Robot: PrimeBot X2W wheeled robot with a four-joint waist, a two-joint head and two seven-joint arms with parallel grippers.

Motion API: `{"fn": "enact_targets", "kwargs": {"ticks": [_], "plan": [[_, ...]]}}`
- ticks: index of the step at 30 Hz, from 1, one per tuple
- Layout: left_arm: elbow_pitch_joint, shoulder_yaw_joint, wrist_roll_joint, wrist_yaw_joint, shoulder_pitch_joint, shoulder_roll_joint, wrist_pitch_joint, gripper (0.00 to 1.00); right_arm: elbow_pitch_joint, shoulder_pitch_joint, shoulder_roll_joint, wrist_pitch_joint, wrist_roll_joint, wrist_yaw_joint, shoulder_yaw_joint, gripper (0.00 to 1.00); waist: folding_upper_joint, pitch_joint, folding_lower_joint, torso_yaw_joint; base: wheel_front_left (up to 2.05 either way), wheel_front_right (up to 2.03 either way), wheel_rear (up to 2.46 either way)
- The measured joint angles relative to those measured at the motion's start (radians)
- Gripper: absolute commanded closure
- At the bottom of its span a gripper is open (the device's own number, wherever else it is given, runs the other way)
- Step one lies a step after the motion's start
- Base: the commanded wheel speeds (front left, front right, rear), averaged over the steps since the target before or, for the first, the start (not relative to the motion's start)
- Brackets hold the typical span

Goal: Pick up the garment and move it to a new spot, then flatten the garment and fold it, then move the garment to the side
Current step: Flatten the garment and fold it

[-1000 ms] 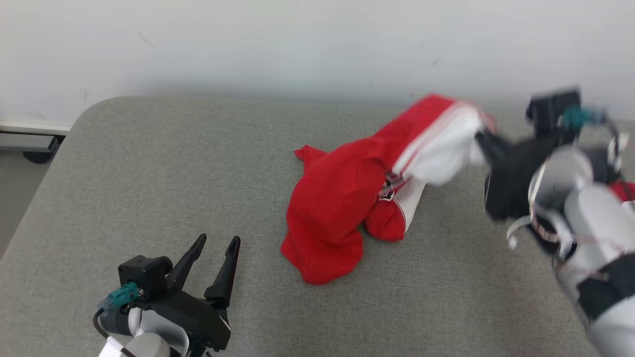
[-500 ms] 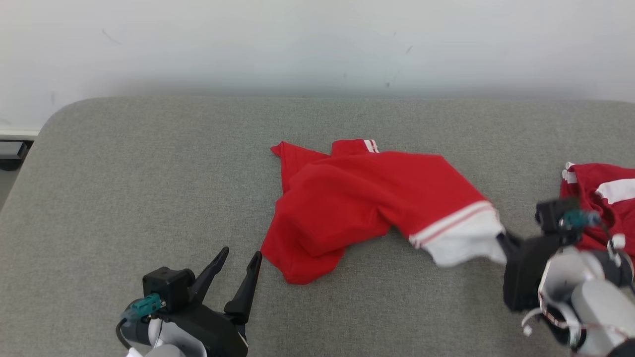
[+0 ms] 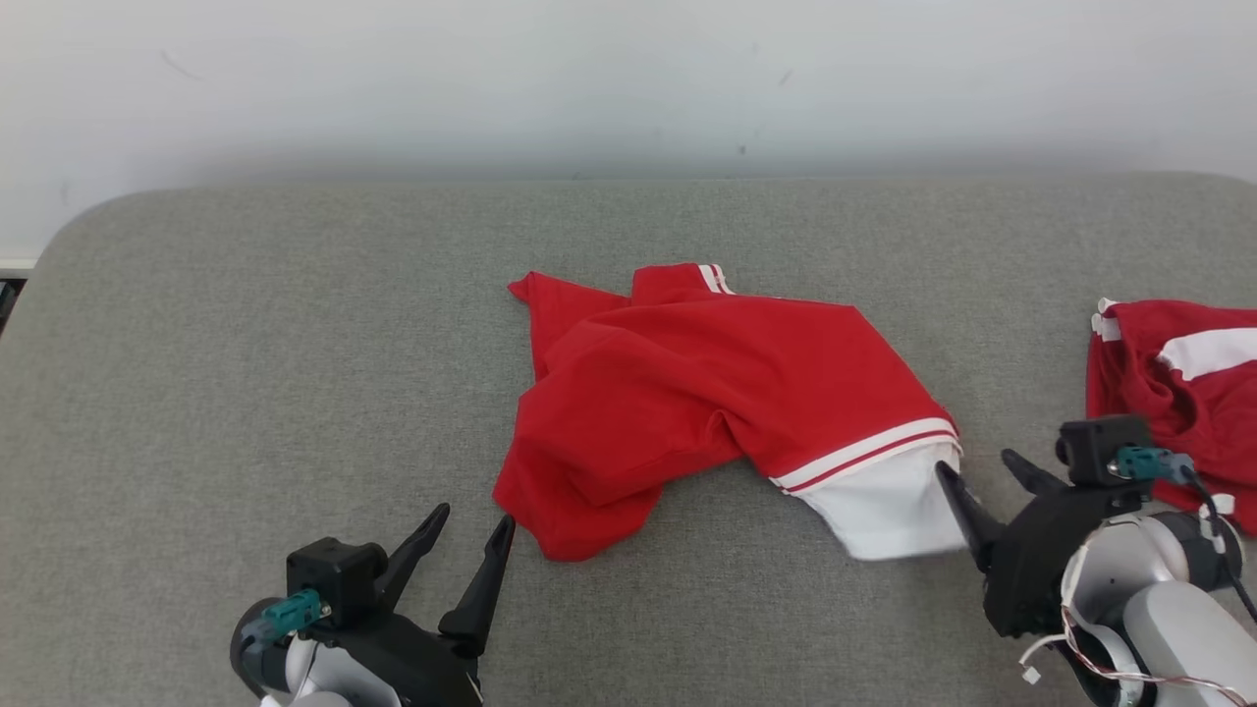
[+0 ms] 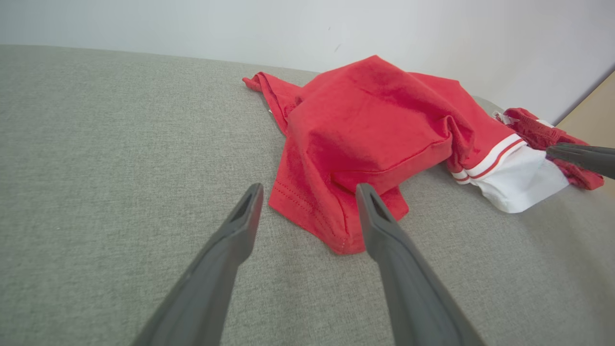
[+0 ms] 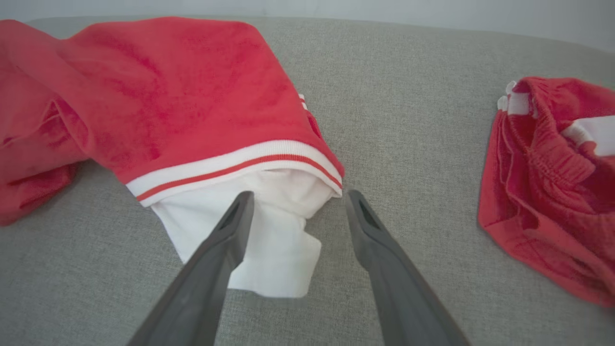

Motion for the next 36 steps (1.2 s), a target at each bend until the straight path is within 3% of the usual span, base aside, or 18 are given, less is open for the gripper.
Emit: {"fn": "enact_targets", "kwargs": {"ticks": [12,26,36], "plan": [[-0.013,-0.012,0.0,0.008,0.021,-0.006,0.026,0.0,-0.122,0.091,-0.017,-0.008,-0.011,-0.03,-0.03,0.0,0.0,0.019,0.0,-0.035,0.0,0.0,0.0],[0.088,-0.057,-0.016,-0.031,-0.031,-0.079,0.117,0.0,-0.074,0.044,-0.02,0.053,-0.059,-0.031,0.03,0.0,0.0,0.035,0.0,-0.027,0.0,0.0,0.0],[0.181,-0.033,-0.071,-0.038,-0.056,-0.121,0.166,0.0,-0.039,0.017,-0.01,0.078,-0.077,-0.03,0.064,0.0,0.0,0.05,0.0,-0.032,0.0,0.0,0.0]]}}
